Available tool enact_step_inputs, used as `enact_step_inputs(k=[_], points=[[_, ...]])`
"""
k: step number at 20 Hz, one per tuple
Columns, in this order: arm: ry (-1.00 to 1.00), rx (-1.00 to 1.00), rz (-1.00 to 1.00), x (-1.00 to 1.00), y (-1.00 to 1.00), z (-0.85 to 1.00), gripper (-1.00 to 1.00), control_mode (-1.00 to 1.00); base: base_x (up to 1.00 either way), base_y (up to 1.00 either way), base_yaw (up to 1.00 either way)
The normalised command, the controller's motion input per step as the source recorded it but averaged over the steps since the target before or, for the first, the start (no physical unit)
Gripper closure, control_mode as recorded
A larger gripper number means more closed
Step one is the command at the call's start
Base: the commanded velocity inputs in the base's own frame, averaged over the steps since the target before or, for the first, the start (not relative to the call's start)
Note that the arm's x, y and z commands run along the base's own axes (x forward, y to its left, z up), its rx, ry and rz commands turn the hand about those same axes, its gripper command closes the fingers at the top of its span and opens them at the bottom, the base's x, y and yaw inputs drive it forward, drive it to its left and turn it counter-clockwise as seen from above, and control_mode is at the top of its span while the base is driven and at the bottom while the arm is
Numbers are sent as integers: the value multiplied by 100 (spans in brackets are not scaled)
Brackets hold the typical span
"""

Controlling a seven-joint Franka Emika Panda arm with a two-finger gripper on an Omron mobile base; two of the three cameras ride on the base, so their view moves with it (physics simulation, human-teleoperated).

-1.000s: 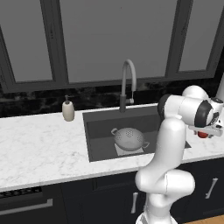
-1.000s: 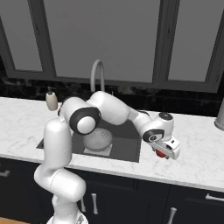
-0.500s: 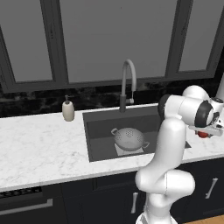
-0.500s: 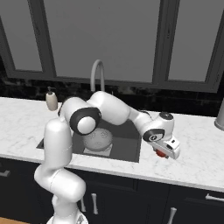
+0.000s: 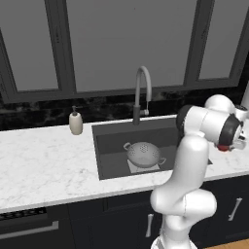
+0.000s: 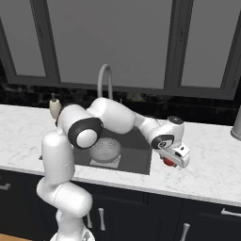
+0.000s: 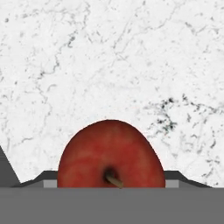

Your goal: Put the colander in the sink, put the apple in the colander, and turn on the sink faucet and pour water over the colander.

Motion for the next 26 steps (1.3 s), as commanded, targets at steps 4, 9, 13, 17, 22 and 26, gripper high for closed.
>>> enact_step_inputs(k=[4,9,13,17,22,26], points=[[0,0,0,-12,37,25,100,-100,0,0,0],[0,0,0,-11,58,23,100,-100,0,0,0],[0,0,2,-9,61,20,100,-100,0,0,0],[0,1,8,0,65,17,100,-100,0,0,0],[5,0,12,0,63,14,100,-100,0,0,0],[6,0,11,0,70,2,100,-100,0,0,0]])
